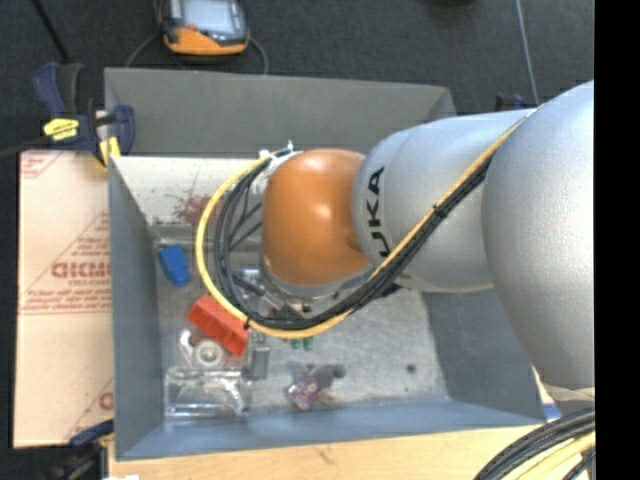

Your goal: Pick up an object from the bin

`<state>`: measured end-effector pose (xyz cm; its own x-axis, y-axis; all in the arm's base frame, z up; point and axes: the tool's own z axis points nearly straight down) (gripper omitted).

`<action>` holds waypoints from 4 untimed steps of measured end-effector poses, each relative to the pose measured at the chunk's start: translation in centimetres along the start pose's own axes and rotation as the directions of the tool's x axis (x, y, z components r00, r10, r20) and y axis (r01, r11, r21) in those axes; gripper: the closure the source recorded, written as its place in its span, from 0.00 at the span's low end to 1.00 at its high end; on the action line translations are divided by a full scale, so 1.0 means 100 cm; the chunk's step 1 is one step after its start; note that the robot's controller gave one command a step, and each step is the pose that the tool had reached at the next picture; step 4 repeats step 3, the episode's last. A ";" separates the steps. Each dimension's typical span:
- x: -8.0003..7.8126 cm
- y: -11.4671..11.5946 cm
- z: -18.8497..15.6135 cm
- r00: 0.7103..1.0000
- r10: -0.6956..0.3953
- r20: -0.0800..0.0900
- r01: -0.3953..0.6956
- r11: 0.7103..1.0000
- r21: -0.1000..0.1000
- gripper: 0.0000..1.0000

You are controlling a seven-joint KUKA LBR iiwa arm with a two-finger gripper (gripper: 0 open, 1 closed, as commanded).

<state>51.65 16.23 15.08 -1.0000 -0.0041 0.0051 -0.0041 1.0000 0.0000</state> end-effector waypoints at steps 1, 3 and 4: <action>-0.051 -0.002 0.083 0.990 -0.141 0.007 0.141 0.990 0.002 0.00; -0.073 -0.011 -0.109 0.984 -0.176 0.019 0.176 0.984 0.002 1.00; -0.073 -0.011 -0.109 0.984 -0.176 0.019 0.176 0.984 0.002 1.00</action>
Offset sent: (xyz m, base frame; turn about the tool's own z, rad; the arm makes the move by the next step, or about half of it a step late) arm 0.0499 0.0003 -0.0808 -0.1426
